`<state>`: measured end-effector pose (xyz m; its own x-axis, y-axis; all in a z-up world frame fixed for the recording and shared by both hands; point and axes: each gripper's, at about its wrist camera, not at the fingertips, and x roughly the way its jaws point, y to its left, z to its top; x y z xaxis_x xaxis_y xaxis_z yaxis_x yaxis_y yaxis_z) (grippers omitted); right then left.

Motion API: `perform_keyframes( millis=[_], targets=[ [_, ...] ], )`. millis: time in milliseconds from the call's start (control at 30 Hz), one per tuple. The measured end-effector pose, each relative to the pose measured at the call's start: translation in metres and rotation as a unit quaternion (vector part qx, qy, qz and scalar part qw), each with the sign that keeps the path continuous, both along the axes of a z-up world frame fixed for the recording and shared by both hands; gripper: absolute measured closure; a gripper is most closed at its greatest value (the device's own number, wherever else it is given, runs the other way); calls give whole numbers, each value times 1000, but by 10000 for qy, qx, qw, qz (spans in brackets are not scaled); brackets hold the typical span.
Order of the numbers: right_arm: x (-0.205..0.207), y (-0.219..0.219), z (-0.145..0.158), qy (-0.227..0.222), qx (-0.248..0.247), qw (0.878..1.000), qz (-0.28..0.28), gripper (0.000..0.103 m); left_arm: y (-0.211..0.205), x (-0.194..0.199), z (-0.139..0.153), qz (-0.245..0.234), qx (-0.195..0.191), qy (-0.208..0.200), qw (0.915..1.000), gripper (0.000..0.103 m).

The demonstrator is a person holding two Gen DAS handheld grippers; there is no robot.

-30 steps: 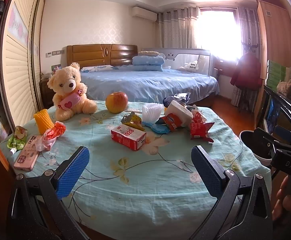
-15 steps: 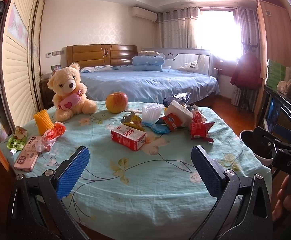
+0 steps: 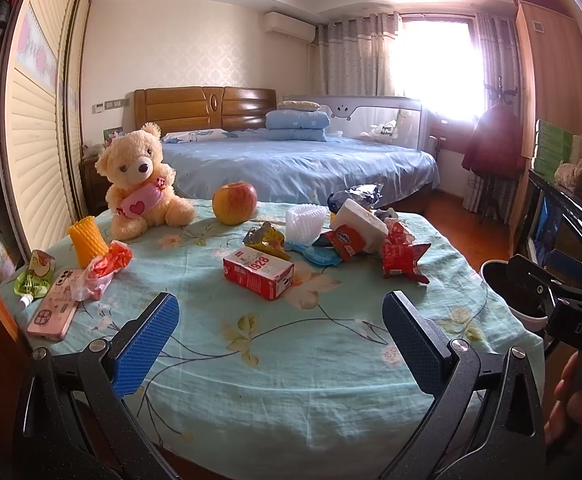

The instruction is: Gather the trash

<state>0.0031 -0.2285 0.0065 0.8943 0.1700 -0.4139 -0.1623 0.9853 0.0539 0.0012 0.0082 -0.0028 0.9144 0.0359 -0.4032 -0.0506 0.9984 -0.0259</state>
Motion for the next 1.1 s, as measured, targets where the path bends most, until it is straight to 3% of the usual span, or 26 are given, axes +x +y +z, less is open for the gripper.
perform_keyframes(
  millis=[667,1100],
  targets=[
    [3,2,-2,90,80,9999,58,0,1,2,-6,-4,-61,97,9999,0],
    [61,9,-30,970,130,9946,333,0,15,68,-41,139,-88,1006,9948,0]
  ],
)
